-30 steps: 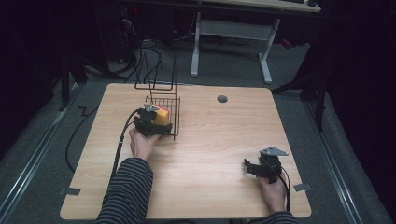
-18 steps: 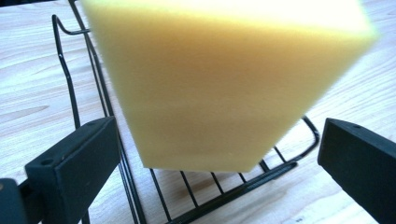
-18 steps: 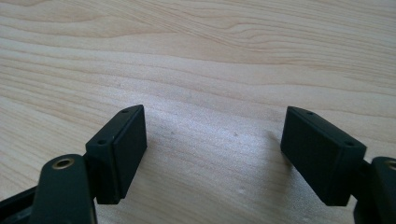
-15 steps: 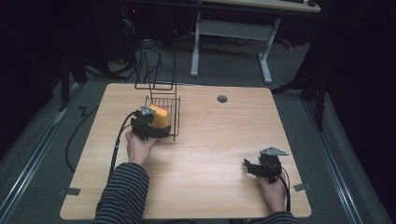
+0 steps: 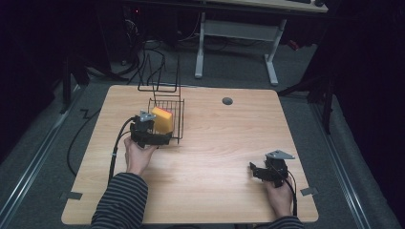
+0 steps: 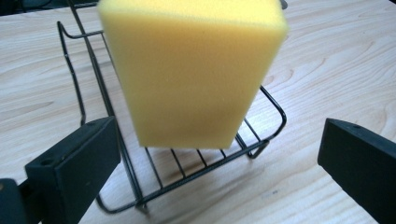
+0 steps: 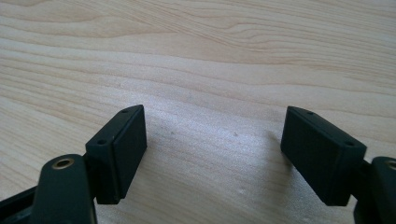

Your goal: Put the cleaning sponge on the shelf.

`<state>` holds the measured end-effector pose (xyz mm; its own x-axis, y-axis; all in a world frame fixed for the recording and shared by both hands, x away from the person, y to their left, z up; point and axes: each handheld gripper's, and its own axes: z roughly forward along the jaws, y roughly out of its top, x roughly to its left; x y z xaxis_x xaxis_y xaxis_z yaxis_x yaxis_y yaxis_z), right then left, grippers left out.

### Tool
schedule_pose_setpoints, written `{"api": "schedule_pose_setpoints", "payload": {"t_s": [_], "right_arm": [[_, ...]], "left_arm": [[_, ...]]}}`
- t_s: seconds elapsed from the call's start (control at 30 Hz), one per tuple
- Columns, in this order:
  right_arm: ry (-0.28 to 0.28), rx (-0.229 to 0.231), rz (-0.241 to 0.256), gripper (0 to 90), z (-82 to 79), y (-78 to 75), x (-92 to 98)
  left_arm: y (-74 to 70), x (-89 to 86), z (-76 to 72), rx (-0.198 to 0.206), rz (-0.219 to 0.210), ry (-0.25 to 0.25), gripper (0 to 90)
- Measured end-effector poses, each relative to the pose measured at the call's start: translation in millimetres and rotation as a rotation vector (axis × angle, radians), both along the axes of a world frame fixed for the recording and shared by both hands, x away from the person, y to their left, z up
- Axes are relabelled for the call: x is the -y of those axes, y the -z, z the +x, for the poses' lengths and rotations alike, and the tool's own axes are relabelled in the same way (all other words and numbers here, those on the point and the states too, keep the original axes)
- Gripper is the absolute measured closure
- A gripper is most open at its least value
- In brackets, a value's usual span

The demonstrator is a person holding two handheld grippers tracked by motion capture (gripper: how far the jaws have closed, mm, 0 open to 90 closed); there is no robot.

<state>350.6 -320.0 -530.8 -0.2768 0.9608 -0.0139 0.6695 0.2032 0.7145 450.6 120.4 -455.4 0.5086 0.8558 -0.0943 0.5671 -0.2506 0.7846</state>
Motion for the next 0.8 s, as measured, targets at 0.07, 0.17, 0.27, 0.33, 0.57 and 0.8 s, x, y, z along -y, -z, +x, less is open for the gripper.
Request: {"api": "schedule_pose_setpoints", "payload": {"t_s": [0.07,0.17,0.27,0.33,0.57,0.8], "right_arm": [[0.000,0.000,0.000,22.8,0.1,0.0,0.1],[-0.003,0.002,-0.002,22.8,0.2,0.1,0.2],[0.000,0.000,0.000,22.8,0.0,0.0,0.0],[0.000,0.001,-0.001,22.8,0.1,0.0,0.1],[0.000,0.000,0.000,22.8,0.0,0.0,0.0],[0.000,0.000,0.000,22.8,0.0,0.0,0.0]], "left_arm": [[-1.5,-2.6,-3.6,0.001,-0.006,0.002,0.0],[-3.3,-5.2,-9.3,0.006,-0.010,0.006,0.0],[-5.2,-7.4,-14.3,0.009,-0.021,0.016,0.1],[-6.5,-9.4,-17.5,0.016,-0.023,0.017,0.2],[-13.1,-15.7,-28.8,0.034,-0.040,0.021,0.4],[-14.6,-26.1,-39.3,0.035,-0.052,0.007,0.9]]}}
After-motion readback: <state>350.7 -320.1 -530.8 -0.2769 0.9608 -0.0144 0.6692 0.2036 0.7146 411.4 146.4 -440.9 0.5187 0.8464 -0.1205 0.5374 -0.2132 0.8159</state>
